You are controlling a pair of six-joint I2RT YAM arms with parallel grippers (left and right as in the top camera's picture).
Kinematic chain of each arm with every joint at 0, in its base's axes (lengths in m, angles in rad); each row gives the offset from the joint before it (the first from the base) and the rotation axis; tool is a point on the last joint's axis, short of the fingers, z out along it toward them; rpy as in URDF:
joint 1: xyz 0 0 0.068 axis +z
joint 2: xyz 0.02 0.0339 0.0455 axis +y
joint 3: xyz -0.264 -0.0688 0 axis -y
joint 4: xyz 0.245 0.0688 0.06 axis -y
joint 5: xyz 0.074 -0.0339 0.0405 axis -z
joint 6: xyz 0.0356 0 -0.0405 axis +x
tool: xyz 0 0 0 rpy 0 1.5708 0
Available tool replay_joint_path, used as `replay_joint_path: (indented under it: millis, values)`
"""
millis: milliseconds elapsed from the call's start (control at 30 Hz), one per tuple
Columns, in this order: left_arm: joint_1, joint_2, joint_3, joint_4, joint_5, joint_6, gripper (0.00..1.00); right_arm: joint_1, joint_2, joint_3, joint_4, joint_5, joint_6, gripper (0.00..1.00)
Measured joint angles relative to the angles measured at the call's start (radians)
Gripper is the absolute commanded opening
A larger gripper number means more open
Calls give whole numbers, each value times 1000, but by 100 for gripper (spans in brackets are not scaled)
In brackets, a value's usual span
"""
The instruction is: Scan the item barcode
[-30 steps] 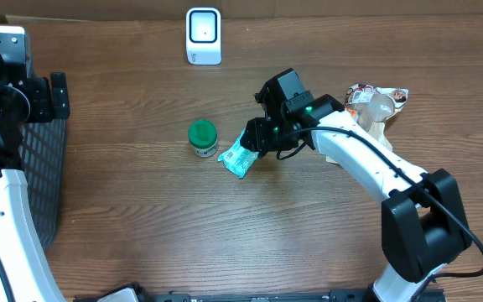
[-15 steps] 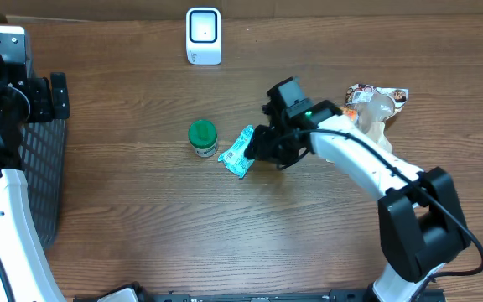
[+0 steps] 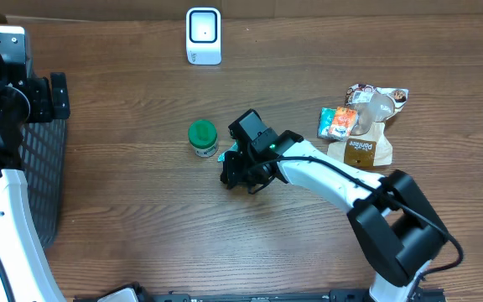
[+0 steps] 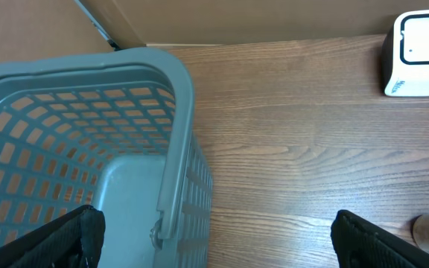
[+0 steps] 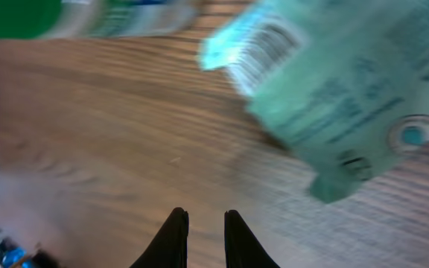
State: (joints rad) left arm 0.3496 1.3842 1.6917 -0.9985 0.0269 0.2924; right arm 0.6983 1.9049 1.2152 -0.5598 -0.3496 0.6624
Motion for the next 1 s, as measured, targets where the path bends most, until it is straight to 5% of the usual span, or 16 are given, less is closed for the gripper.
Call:
replay_joint_path:
  millis: [600, 733, 900, 1000]
  values:
    - [0, 0, 0, 0, 0, 0, 100, -174, 51, -7, -67, 49, -51, 16]
    - [0, 0, 0, 0, 0, 0, 99, -194, 48, 27, -159, -1, -135, 27]
    - [0, 0, 0, 0, 0, 0, 100, -213, 10, 130, -204, -29, -280, 55]
    - [0, 0, 0, 0, 0, 0, 99, -248, -11, 170, -141, -6, -355, 58]
